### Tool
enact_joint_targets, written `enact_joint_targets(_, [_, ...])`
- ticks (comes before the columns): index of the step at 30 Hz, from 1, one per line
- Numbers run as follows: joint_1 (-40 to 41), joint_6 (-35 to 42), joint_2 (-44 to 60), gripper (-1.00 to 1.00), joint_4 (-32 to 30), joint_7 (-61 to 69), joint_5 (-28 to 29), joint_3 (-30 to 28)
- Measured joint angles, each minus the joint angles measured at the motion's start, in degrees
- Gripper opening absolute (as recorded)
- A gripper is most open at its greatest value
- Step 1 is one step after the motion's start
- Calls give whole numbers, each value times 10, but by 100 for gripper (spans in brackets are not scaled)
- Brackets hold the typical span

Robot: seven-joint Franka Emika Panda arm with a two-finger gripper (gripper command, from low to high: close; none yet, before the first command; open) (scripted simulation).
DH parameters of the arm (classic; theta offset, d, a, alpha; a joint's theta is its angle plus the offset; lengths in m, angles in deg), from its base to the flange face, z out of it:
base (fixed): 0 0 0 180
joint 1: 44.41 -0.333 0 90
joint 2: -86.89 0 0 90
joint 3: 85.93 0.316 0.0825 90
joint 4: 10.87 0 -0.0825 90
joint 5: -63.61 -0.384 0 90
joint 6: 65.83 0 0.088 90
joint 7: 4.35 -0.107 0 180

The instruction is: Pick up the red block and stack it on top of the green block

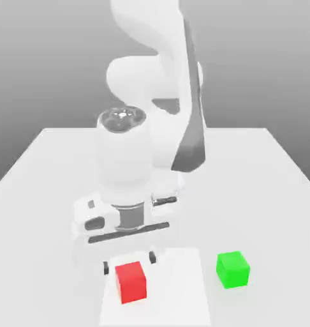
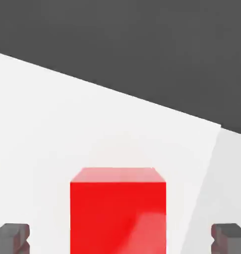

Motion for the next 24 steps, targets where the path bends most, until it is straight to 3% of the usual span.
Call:
enact_joint_targets(1, [5,-13,15,-100,2,3,-4,6])
enact_joint_targets(8, [7,-13,16,-100,2,2,-3,8])
enact_joint_targets(14, [-5,76,-91,-100,-14,-33,35,-9])
enact_joint_targets(24, [-115,113,-146,-100,-31,-266,29,46])
